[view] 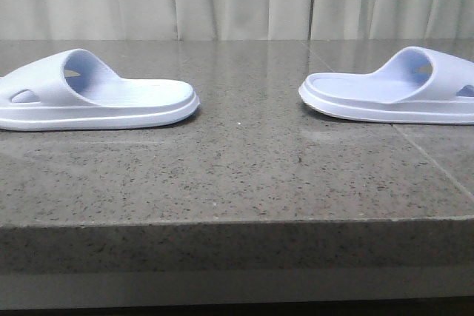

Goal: Insert blue slippers together front up

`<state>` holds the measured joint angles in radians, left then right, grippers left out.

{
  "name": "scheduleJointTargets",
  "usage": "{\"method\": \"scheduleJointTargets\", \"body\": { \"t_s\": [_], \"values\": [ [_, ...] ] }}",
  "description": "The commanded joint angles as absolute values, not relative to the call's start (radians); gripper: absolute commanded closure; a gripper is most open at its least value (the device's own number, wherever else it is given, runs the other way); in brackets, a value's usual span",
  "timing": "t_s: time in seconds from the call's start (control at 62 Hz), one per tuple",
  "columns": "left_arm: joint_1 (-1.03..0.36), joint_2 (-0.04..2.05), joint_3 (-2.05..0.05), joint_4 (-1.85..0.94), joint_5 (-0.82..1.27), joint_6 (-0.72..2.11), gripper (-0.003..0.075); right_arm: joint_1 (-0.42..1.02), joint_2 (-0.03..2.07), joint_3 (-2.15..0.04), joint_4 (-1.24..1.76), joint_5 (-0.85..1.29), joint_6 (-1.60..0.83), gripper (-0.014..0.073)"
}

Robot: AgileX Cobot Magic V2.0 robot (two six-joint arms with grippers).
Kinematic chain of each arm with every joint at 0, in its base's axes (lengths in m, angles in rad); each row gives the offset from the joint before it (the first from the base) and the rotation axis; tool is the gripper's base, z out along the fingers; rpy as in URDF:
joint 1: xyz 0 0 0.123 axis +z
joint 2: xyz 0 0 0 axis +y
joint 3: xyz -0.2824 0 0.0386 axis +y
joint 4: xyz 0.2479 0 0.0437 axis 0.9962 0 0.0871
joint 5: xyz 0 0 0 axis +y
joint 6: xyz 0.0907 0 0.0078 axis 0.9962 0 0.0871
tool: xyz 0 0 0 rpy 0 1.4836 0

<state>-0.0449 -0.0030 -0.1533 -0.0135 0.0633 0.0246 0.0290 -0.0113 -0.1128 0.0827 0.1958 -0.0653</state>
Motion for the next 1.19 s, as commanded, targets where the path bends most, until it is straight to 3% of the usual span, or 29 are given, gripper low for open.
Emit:
{"method": "scheduleJointTargets", "body": {
  "t_s": [0.0,0.194,0.468,0.742,1.177],
  "values": [
    [-0.052,-0.016,-0.272,-0.021,0.089,0.022,0.0741,0.025,-0.012,-0.219,0.079,0.173,-0.070,0.0662],
    [-0.052,0.056,-0.458,-0.021,0.286,0.022,0.0741,0.025,0.100,-0.401,0.081,0.273,-0.070,0.0662],
    [-0.052,0.352,-0.668,-0.021,0.506,0.022,0.0741,0.025,0.346,-0.575,0.094,0.332,-0.069,0.0662],
    [-0.052,0.544,-0.680,-0.021,0.501,0.022,0.0741,0.025,0.492,-0.576,0.094,0.401,-0.069,0.0662],
    [-0.052,0.658,-0.668,-0.056,0.499,0.022,0.0741,0.025,0.540,-0.576,0.094,0.422,-0.069,0.0662]
  ]
}}
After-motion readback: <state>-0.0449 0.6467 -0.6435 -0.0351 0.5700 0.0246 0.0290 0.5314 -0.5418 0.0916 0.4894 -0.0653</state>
